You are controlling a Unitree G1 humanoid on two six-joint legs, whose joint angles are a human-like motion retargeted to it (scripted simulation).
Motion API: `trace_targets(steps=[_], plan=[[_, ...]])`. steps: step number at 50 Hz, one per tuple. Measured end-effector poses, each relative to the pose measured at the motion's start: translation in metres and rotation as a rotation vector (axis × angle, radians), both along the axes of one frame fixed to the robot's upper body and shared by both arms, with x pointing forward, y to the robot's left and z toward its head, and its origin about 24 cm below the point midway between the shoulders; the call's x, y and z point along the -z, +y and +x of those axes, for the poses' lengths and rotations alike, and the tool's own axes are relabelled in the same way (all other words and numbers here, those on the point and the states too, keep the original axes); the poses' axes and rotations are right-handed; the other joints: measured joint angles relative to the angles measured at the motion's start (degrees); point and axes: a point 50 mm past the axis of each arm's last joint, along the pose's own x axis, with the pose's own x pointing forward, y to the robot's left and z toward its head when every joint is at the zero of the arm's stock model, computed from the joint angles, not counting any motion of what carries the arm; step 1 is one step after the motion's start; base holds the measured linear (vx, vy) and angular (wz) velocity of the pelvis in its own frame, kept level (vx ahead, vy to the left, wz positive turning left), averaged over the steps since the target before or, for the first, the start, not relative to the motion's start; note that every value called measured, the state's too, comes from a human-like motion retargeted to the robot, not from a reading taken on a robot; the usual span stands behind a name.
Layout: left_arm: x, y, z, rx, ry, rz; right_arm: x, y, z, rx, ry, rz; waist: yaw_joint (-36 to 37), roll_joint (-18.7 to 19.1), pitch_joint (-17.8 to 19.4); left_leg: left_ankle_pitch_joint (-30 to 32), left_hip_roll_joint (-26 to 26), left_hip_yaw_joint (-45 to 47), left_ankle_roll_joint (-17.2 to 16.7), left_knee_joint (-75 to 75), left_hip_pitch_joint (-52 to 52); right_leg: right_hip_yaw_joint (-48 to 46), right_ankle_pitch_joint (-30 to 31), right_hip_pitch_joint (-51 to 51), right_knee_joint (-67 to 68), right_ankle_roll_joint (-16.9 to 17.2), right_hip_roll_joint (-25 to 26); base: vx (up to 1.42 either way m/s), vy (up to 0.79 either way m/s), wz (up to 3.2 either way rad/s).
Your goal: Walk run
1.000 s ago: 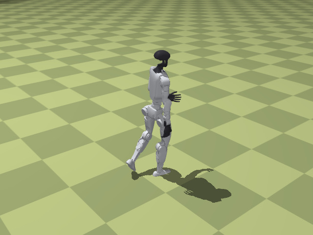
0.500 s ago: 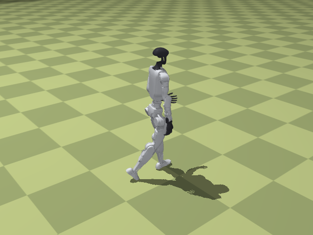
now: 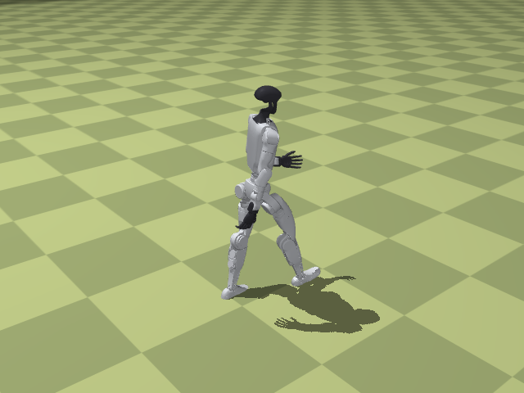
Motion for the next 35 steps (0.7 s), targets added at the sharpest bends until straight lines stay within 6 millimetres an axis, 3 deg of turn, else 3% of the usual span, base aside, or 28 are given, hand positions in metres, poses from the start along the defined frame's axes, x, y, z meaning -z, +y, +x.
trace_targets(steps=[2, 5, 7, 10, 13, 15, 20, 23, 26, 30, 35], plan=[[0.006, -0.008, -0.004, 0.003, 0.022, -0.034, 0.003, -0.003, 0.012, -0.052, -0.039, -0.013, -0.6, 0.2, -0.4, 0.5, -0.2, -0.5, -0.6, 1.1, 0.7, 4.0, 0.7, 0.2, 3.6, -5.5, 1.2, 0.68, -0.18, 0.58], [0.017, -0.022, -0.014, 0.005, 0.070, -0.101, 0.004, -0.011, 0.023, -0.104, -0.075, -0.057, -5.4, 2.3, -0.9, 4.6, 2.0, -3.5, -3.3, 4.9, 1.4, -3.5, 4.1, 2.7, 5.2, -9.8, -0.4, 0.87, -0.30, 1.63], [0.024, -0.025, -0.022, 0.006, 0.101, -0.126, 0.004, -0.015, 0.027, -0.109, -0.083, -0.082, -6.7, 2.9, -1.8, 11.6, 3.1, -4.2, -6.2, 9.4, 0.9, 2.4, 5.6, 4.2, 6.3, -11.0, 1.3, 0.81, -0.42, 1.01], [0.035, -0.036, -0.034, 0.037, 0.160, -0.143, 0.003, -0.018, 0.032, -0.050, -0.058, -0.089, -3.5, 2.1, -2.9, 27.4, 3.7, -3.0, -11.8, 21.2, -2.5, 3.9, 2.2, 7.3, 8.7, -13.0, 1.2, 0.82, -0.47, 0.09], [0.036, -0.035, -0.035, 0.030, 0.178, -0.130, 0.003, -0.020, 0.057, -0.039, -0.056, -0.063, -2.5, -0.8, -3.7, 36.4, 6.3, 3.0, -14.0, 37.4, -9.0, -0.3, 0.2, 10.9, 8.0, -14.6, -1.0, 0.57, -0.40, 0.12], [0.034, -0.031, -0.033, 0.047, 0.169, -0.109, 0.004, -0.021, 0.081, -0.043, -0.100, -0.075, -3.3, -1.5, -3.9, 34.8, 8.5, 3.9, -12.4, 44.0, -13.2, 2.6, -1.5, 13.1, 7.4, -15.6, 0.5, 0.57, -0.39, 0.48], [0.030, -0.023, -0.029, 0.047, 0.143, -0.085, 0.002, -0.022, 0.161, -0.119, -0.376, -0.135, 0.4, -3.3, -2.6, 20.2, 10.9, 8.1, -8.0, 45.7, -21.5, 0.9, -2.2, 19.3, 4.1, -16.6, 2.6, 0.50, -0.33, -0.47], [0.026, -0.019, -0.027, 0.020, 0.123, -0.082, -0.009, -0.021, 0.206, -0.172, -0.569, -0.152, 3.6, -3.6, -2.0, 14.2, 11.5, 12.7, -7.2, 36.7, -24.4, 0.5, -3.2, 21.9, 3.0, -17.5, 4.7, 0.49, -0.24, -0.77], [0.025, -0.019, -0.026, 0.004, 0.115, -0.088, -0.023, -0.022, 0.241, -0.206, -0.733, -0.175, 5.4, -2.5, -1.0, 13.9, 10.7, 14.3, -5.8, 24.6, -26.5, 0.3, -4.7, 24.7, 2.1, -18.1, 7.7, 0.47, -0.18, -0.35], [0.026, -0.023, -0.025, -0.020, 0.120, -0.116, -0.035, -0.025, 0.263, -0.214, -0.853, -0.205, 6.1, -1.1, 0.2, 12.8, 7.6, 15.2, -5.4, 9.3, -28.6, -0.9, -7.0, 28.5, 1.4, -18.9, 11.1, 0.58, -0.17, -0.05], [0.028, -0.024, -0.030, -0.016, 0.128, -0.127, -0.025, -0.024, 0.245, -0.154, -0.772, -0.187, 7.0, -1.6, 0.4, 9.5, 4.2, 22.4, -7.5, -1.3, -29.6, -1.2, -9.5, 31.4, 2.4, -19.9, 12.5, 0.59, -0.16, -0.05]])
